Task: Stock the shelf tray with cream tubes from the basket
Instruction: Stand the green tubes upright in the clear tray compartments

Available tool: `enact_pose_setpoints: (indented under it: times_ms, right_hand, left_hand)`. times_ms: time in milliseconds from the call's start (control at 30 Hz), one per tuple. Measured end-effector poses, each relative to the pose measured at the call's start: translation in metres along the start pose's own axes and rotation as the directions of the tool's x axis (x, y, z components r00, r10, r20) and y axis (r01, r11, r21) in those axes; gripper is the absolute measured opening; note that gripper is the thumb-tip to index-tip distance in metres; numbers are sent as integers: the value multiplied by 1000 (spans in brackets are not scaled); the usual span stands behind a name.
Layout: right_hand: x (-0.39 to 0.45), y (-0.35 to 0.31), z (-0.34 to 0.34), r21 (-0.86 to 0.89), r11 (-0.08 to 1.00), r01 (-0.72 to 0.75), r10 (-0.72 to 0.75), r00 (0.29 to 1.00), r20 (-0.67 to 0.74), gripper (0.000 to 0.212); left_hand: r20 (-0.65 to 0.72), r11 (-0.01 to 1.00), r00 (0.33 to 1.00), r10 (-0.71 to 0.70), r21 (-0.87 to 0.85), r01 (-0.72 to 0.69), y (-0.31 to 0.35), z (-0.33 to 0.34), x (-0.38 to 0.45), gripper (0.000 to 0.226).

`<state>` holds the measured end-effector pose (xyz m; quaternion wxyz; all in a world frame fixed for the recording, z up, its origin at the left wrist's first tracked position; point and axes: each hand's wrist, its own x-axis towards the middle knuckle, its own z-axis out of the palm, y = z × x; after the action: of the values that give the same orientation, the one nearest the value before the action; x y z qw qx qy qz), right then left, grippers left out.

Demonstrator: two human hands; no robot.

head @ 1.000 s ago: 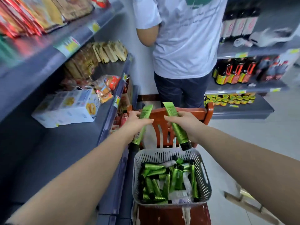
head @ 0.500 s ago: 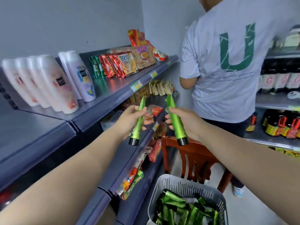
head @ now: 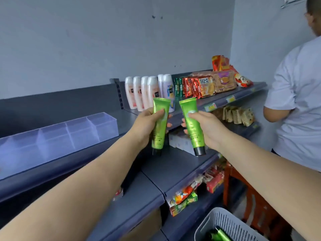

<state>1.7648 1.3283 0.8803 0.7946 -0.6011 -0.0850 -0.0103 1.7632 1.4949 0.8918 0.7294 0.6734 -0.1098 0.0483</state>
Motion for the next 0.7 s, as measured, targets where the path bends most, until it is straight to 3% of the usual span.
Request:
enact_pose_setpoints:
  times_ms: [267,700]
  right_hand:
    - [6,-1,120,153,988,-24,-16,966,257,11]
    - [-22,-6,338,239,971,-15,-139,778,613,14]
  left_hand:
    - [-198,990,972,125,95,-108,66,-97,-48,13]
    - [-442,954,854,275,237,-185,158,-270,-152,12]
